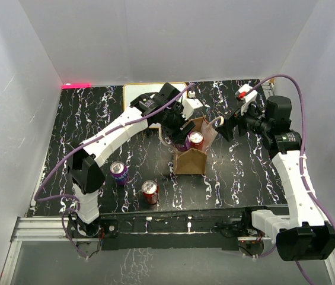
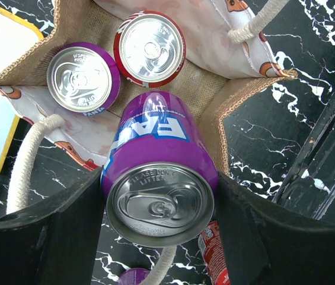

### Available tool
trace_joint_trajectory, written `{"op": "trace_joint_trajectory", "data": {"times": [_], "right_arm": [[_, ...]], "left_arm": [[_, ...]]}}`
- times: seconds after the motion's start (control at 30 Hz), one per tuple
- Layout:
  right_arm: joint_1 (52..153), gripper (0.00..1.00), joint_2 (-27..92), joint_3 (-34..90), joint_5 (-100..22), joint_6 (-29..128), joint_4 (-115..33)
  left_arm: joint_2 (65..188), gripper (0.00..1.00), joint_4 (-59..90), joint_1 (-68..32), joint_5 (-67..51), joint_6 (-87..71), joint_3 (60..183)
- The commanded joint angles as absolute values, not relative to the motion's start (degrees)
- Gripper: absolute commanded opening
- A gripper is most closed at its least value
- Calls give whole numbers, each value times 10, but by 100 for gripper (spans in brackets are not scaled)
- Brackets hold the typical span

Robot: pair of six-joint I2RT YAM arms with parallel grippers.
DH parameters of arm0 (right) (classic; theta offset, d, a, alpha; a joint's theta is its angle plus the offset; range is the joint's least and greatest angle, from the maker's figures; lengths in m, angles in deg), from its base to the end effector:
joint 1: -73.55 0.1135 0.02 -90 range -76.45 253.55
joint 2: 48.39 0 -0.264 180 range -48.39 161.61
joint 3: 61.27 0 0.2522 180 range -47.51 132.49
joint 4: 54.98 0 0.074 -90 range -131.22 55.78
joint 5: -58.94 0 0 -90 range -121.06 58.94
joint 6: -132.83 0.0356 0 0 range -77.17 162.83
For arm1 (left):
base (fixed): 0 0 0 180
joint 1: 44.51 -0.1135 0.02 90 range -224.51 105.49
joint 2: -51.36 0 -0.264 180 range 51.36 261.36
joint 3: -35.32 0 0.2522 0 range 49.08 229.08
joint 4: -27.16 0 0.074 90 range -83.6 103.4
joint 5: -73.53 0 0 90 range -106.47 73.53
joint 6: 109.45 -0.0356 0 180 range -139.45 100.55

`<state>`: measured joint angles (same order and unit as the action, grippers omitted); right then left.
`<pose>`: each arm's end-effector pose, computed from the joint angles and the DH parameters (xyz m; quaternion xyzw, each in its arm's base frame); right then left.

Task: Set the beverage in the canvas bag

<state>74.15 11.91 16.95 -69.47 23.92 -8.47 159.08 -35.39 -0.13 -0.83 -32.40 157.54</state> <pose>0.2184 0.0244 0.3717 -0.3031 0.7718 0.2025 0.5211 0.2913 -0.2984 0.3476 0.4865 0.7883 -0.2183 0.3070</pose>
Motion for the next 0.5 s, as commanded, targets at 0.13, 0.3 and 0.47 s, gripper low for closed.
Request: {"op": "trace_joint_trajectory", "data": {"times": [0.13, 0.3, 0.47], "right_arm": [[738, 94, 109, 168, -702, 244, -115], [738, 94, 108, 165, -701, 244, -117], [738, 94, 106, 165, -700, 244, -117]], "left_arm": [[1622, 0, -414, 4, -23, -331, 1659], [1618, 0, -388, 5, -22, -330, 1637], [1615, 0, -344, 5, -27, -320, 1612]]}}
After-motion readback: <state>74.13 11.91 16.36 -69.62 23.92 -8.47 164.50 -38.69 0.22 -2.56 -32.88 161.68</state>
